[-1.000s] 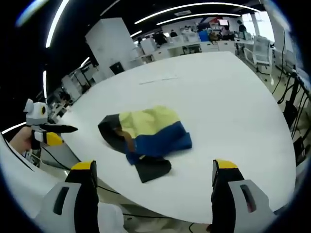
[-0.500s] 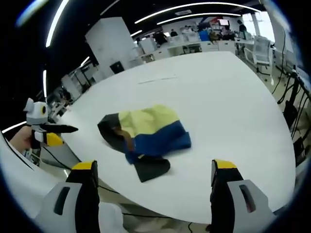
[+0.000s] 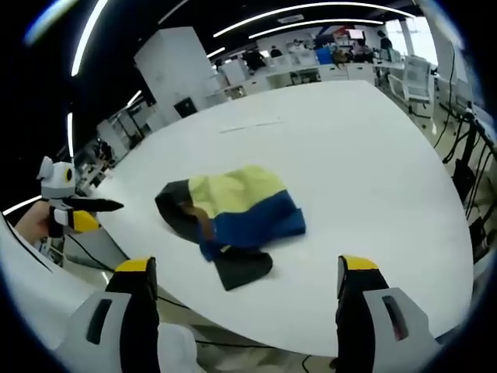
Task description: Fold the garment on the visible template until the final outline fits inside the template.
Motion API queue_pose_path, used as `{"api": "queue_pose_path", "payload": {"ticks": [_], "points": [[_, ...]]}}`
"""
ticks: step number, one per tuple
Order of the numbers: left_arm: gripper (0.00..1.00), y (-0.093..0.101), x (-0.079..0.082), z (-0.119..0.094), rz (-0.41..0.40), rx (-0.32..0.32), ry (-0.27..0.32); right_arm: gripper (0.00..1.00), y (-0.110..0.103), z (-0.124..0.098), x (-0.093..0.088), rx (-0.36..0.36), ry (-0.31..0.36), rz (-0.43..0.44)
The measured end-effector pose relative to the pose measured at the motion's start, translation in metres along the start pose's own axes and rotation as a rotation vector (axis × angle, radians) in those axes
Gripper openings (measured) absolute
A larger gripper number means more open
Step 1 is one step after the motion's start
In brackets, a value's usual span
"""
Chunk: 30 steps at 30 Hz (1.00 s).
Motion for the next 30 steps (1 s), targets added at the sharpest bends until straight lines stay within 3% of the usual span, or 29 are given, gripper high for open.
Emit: {"api": "queue_pose_path", "payload": {"ticks": [30], "points": [[0.98,0.0014,-0.0036,0.0053,0.011,-0.015,-0.032,1.0,-0.0051,0.0064,-0.0033,0.03,-0.02,0.006]]}}
Point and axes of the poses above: the point that each gripper's makers call its tool centre point, and the gripper's own axes: z roughly forward along the fingers, y roughly to its right, x roughly out of its top, the point moved 1 cm from there along -z, roughly backward along the fingers, and after that the axes turned 12 degrees about -y, right-handed, at the moved point
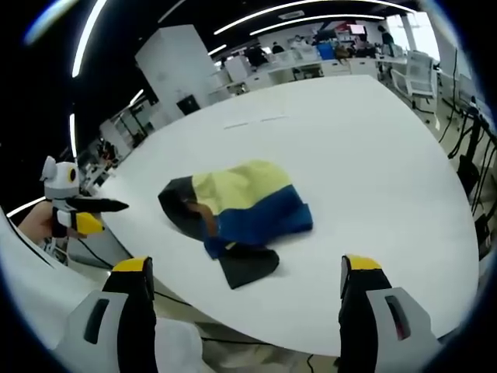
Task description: Fold the garment on the visible template until the final outline fits inside the template.
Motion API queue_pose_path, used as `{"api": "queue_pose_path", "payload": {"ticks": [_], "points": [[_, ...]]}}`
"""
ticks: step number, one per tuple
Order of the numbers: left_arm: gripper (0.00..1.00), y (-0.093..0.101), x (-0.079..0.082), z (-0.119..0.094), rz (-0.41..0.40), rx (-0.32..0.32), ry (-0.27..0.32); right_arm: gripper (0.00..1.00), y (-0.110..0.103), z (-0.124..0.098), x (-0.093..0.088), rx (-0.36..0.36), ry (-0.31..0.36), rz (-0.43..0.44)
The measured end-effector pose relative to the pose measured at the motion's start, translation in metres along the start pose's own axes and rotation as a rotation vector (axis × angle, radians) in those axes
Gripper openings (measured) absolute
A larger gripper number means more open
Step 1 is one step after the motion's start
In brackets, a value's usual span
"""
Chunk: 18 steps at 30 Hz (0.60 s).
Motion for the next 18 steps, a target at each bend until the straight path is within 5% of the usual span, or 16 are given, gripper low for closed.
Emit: {"api": "queue_pose_path", "payload": {"ticks": [18], "points": [[0.91,0.0011,-0.0041,0.0008,0.021,0.001,-0.006,0.93,-0.0057,0.0078,-0.003,0.001,-0.005,-0.034]]}}
Point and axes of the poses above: the point that each gripper's makers call its tool centre point, and the gripper's own axes: z roughly forward along the fingers, y roughly to its right, x roughly out of its top, the point moved 1 cm from there along -z, roughly backward along the fingers, and after that the axes turned 12 degrees about -y, right-handed, at the moved point
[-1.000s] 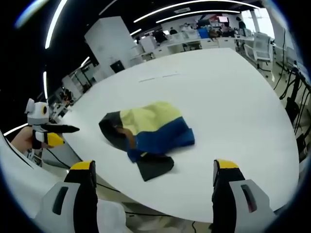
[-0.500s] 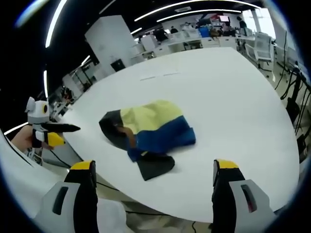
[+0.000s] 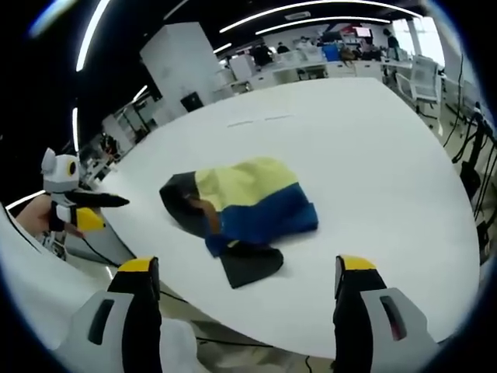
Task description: Fold the garment on the visible template until the final outline fits inside the template.
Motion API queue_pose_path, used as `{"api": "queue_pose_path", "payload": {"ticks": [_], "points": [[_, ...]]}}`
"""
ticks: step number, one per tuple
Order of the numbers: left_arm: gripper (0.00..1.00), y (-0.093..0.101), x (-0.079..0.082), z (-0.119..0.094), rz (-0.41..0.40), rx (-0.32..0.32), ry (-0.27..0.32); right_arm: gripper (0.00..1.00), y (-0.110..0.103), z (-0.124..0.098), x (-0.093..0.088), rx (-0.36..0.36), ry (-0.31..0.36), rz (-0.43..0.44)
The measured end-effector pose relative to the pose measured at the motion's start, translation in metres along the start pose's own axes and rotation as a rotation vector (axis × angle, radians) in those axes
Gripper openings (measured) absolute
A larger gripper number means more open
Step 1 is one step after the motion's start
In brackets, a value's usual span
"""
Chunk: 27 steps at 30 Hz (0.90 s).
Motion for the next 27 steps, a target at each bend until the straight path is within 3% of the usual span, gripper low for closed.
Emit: {"api": "queue_pose_path", "payload": {"ticks": [27], "points": [[0.83,-0.01,-0.007,0.002,-0.028,0.011,-0.016,0.77,-0.006,0.02,-0.001,-0.02,-0.032,-0.156]]}}
Point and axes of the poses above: the point that each gripper's makers call its tool centre point, and the gripper's own axes: z roughly forward along the fingers, y roughly to its right, x roughly out of its top, the point moved 1 cm from there along -z, roughly backward along the fingers, and after that the axes turned 12 degrees about -y, right-handed, at the moved point
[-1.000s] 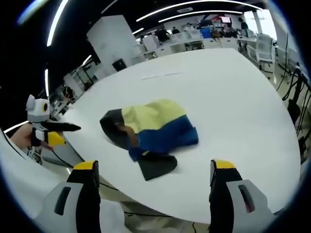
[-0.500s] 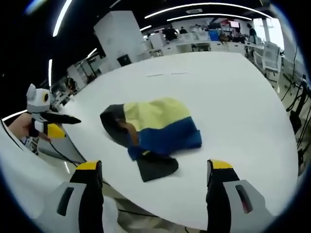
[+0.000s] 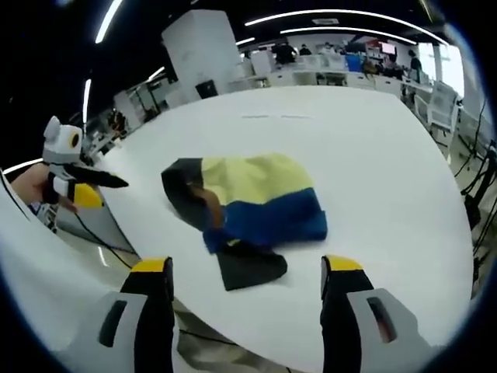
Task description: Fold the garment on the visible template until the final outline fits inside the template.
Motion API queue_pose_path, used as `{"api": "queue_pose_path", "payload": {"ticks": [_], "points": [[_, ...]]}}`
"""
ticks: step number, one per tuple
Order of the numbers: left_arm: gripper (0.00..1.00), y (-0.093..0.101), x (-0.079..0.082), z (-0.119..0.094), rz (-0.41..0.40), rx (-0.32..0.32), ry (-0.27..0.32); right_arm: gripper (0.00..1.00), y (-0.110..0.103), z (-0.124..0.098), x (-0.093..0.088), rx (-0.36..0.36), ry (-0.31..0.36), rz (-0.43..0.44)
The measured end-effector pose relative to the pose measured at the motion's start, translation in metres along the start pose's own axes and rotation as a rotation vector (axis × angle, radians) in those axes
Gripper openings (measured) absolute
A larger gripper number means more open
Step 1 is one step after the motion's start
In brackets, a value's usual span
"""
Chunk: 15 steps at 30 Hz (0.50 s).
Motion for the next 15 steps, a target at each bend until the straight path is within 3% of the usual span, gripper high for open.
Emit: {"api": "queue_pose_path", "payload": {"ticks": [15], "points": [[0.8,-0.0033,-0.0038,-0.0001,-0.008,0.005,0.003,0.64,-0.0035,0.0053,0.003,0.006,0.003,-0.057]]}}
Point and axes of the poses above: the point that each gripper's makers call its tool centre point, and the gripper's own axes: z roughly forward along the fingers, y roughly to its right, x roughly out of its top, the point moved 1 cm from there along -z, roughly backward along the fingers, and after that the axes turned 12 degrees about -y, right-handed, at the moved point
